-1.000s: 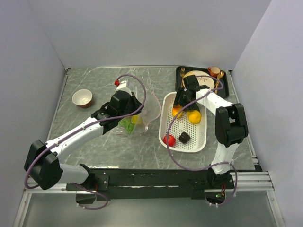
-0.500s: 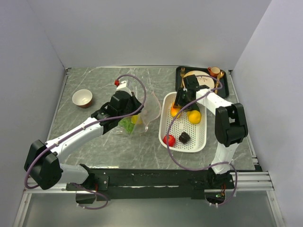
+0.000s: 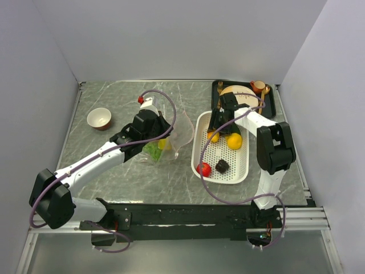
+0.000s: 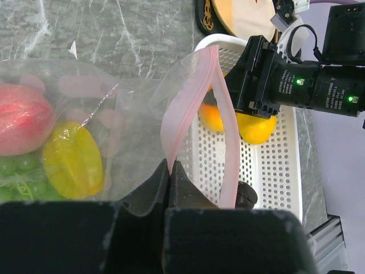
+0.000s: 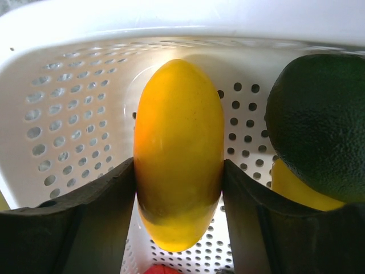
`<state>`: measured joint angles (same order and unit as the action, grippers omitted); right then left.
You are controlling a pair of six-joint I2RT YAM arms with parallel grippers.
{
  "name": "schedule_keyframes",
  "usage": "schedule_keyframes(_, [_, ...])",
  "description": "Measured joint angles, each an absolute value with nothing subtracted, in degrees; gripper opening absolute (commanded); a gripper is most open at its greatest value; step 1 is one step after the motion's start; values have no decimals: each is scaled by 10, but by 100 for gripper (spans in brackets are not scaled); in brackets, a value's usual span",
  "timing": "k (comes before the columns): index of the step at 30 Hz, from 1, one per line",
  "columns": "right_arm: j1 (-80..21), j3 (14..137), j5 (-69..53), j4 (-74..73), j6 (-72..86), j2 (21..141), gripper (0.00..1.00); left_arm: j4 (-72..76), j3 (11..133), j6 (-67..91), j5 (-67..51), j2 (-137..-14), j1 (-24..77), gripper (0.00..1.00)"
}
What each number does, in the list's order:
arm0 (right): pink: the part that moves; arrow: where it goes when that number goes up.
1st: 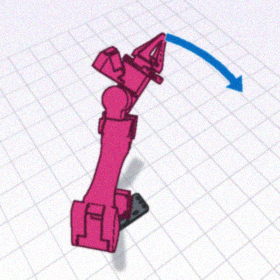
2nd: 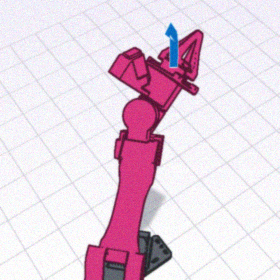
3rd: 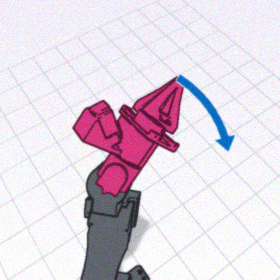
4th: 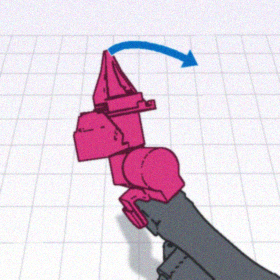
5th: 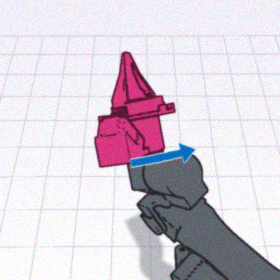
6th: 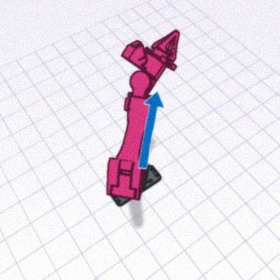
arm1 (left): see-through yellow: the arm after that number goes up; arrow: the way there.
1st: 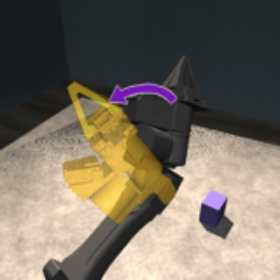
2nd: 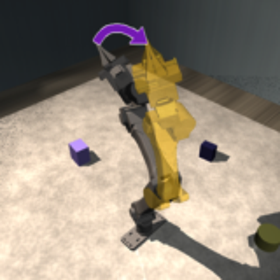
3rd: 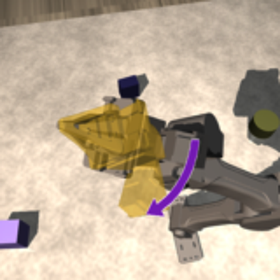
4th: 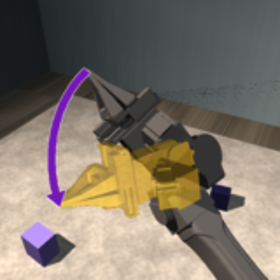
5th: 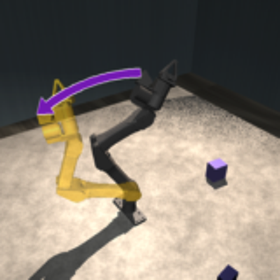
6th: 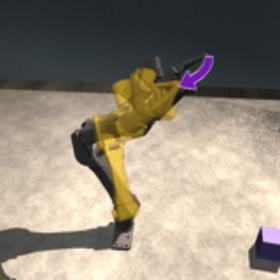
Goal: Place the food in the zip-top bag and seal the zipper
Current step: Pick up the fake fruit from the bin, then place the fake fruit in the zipper food storage bag.
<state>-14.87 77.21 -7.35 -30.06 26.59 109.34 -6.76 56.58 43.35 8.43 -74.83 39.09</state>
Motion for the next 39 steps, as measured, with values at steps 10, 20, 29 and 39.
schedule_keyframes(10, [-149, 764, -80, -307, 255, 1060, 40, -68, 566, 433, 84, -748, 391, 1])
schedule_keyframes(20, [-169, 764, -136, -309, 215, 888, 37, -57, 557, 442, 88, -745, 391, 1])
schedule_keyframes(29, [-239, 769, -188, -318, 164, 838, 37, -21, 534, 463, 87, -739, 391, 1])
schedule_keyframes(39, [-300, 812, -201, -340, 142, 865, 39, 8, 527, 478, 73, -740, 391, 1])
